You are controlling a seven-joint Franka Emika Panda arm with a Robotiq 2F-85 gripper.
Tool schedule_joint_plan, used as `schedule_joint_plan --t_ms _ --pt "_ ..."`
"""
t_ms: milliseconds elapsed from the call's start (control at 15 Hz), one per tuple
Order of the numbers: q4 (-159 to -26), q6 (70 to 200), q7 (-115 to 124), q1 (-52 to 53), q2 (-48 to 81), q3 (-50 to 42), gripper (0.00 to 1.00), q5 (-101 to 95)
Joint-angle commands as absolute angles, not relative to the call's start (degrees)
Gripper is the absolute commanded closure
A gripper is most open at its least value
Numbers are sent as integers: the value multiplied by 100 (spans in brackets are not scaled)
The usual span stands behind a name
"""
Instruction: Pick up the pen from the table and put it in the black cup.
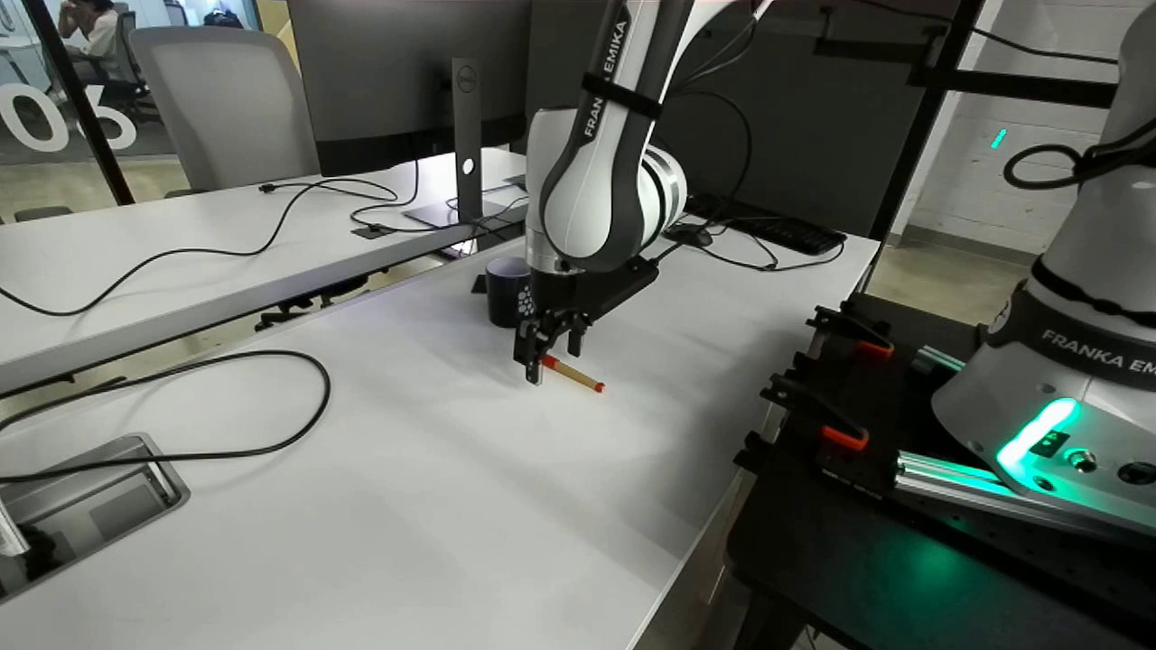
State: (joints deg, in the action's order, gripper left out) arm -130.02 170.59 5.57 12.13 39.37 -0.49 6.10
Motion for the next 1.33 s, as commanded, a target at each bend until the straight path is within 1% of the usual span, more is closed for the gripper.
schedule_joint_plan --t_ms 0,1267 --pt "-12776 16831 659 1148 4053 6 0 492" --pt "-12733 16758 671 1141 4096 -18 0 487"
